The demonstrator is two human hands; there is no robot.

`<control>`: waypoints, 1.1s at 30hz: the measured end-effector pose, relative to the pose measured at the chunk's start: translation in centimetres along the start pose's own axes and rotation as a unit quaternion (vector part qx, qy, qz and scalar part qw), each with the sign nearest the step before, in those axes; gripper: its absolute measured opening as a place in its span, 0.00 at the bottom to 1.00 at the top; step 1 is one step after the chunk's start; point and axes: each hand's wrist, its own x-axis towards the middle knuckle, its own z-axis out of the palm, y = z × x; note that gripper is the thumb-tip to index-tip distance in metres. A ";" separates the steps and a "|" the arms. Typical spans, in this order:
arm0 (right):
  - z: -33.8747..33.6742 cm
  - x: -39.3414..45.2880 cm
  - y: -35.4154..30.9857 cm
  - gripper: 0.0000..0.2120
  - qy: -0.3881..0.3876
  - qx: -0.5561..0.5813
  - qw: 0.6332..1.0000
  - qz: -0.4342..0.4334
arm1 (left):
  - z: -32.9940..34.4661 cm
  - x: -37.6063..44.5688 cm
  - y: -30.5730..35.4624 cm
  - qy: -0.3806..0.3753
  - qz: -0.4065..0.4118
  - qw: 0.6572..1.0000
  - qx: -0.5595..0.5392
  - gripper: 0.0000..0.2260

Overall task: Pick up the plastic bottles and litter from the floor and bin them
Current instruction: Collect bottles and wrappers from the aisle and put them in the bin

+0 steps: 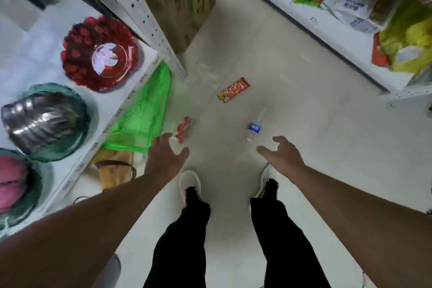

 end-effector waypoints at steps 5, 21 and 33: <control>4.3 17.3 2.2 0.39 0.052 -0.083 0.995 -0.016 | 12.1 13.1 -1.5 0.035 0.017 0.999 0.022 0.34; 17.2 42.4 4.6 0.34 0.107 0.037 0.991 0.074 | 28.0 32.3 -10.3 0.094 0.017 0.995 -0.010 0.24; 8.6 19.1 1.5 0.28 0.043 0.015 0.998 0.041 | 12.6 12.6 -6.4 0.097 0.061 0.986 -0.119 0.34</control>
